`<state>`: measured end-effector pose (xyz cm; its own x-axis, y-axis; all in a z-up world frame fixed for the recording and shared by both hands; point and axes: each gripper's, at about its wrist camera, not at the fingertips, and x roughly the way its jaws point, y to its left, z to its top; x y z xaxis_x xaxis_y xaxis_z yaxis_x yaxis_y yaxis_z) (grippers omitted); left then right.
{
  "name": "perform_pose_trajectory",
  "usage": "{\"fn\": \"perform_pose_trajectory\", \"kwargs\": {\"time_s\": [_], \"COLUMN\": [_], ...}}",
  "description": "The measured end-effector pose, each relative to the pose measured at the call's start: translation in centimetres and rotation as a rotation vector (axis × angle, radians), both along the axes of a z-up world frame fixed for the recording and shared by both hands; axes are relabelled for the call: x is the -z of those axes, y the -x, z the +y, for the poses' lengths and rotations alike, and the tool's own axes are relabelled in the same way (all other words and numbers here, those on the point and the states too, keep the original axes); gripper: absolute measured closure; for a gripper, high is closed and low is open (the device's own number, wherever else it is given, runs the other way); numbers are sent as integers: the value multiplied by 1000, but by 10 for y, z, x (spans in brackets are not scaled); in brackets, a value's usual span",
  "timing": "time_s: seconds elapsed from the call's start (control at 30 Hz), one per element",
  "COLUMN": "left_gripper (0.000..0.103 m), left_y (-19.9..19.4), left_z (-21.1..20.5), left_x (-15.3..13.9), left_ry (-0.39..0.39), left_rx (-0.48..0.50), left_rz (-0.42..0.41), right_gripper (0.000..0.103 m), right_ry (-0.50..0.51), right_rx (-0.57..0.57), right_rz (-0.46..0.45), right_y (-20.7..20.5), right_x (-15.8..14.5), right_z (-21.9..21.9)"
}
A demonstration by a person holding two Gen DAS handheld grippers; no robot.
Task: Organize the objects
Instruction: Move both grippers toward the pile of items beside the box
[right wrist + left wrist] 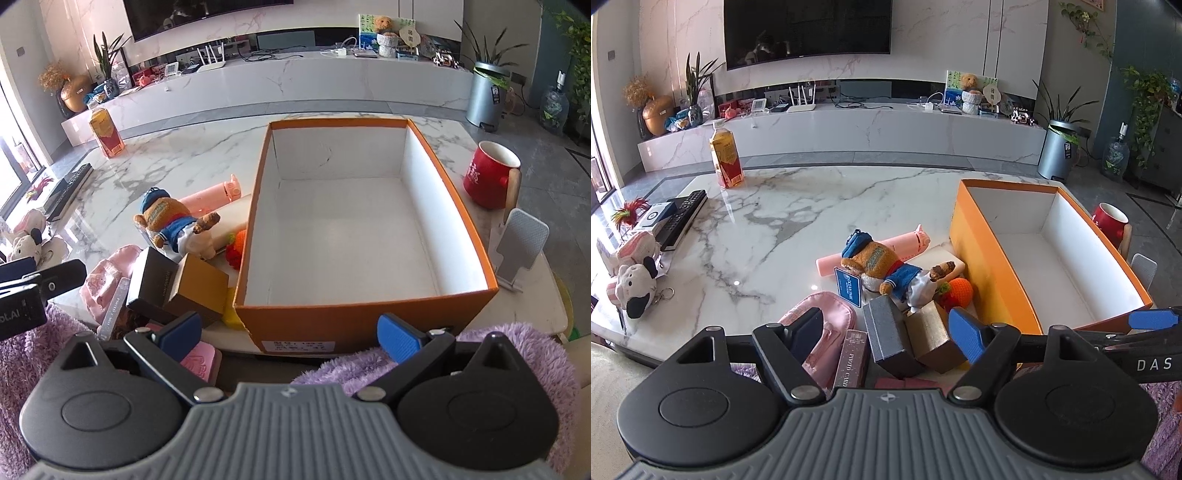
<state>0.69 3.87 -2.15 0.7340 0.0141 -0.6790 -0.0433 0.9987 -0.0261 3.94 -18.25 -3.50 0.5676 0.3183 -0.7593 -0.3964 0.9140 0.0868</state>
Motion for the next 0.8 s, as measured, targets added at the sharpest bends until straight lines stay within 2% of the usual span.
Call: {"fn": "perform_pose_trajectory", "kwargs": {"time_s": [0.1, 0.17, 0.3, 0.37, 0.47, 0.53, 0.8], "left_gripper": [21, 28, 40, 45, 54, 60, 60], "left_y": [-2, -5, -11, -16, -24, -30, -40], "left_z": [12, 18, 26, 28, 34, 37, 46], "left_x": [1, 3, 8, 12, 19, 26, 50], "left_ry": [14, 28, 45, 54, 91, 102, 57], "left_rx": [-2, 6, 29, 48, 76, 85, 144], "left_rz": [8, 22, 56, 74, 103, 133, 258], "right_gripper": [14, 24, 37, 48, 58, 62, 70], "right_ry": [-3, -17, -33, -28, -25, -32, -15], "right_rx": [-51, -89, -185, -235, -296, -320, -406], "right_rz": [-31, -28, -24, -26, -11, 8, 76], "right_y": [-2, -5, -9, -10, -15, -19, -21], "right_x": [-3, -4, -3, -1, 3, 6, 22], "right_z": [8, 15, 36, 48, 66, 75, 105]}}
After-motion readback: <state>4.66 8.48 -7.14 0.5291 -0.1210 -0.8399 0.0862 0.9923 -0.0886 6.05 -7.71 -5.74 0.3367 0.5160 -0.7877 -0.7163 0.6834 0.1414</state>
